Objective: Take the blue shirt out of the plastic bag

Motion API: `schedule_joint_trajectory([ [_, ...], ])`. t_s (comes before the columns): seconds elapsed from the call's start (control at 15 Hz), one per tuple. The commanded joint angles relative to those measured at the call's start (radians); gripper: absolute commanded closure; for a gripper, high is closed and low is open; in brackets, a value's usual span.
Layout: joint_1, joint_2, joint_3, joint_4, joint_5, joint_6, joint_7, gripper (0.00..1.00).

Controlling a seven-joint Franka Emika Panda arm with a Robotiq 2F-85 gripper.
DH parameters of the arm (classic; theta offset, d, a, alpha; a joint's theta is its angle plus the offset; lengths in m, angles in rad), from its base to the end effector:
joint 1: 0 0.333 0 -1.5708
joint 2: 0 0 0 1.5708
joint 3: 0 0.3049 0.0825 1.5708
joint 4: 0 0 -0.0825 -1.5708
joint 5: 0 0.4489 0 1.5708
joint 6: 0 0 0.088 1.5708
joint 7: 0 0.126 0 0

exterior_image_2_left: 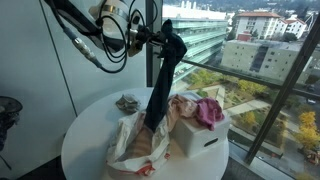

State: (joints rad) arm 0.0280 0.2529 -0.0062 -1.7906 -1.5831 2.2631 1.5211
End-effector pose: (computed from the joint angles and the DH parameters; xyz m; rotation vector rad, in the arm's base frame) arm 0.7263 -0.0247 0.4097 1.9926 -0.4844 1.2033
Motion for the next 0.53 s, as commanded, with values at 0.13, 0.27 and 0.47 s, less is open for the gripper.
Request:
schedule_joint_trajectory([
  [0.13, 0.008, 0.024, 0.008, 0.108, -0.071, -0.032, 0.020, 0.87],
  [0.27, 0.000, 0.056, 0.007, 0.155, -0.053, -0.026, 0.002, 0.87],
  [0.47, -0.004, 0.098, 0.006, 0.234, -0.041, -0.026, -0.023, 0.87],
])
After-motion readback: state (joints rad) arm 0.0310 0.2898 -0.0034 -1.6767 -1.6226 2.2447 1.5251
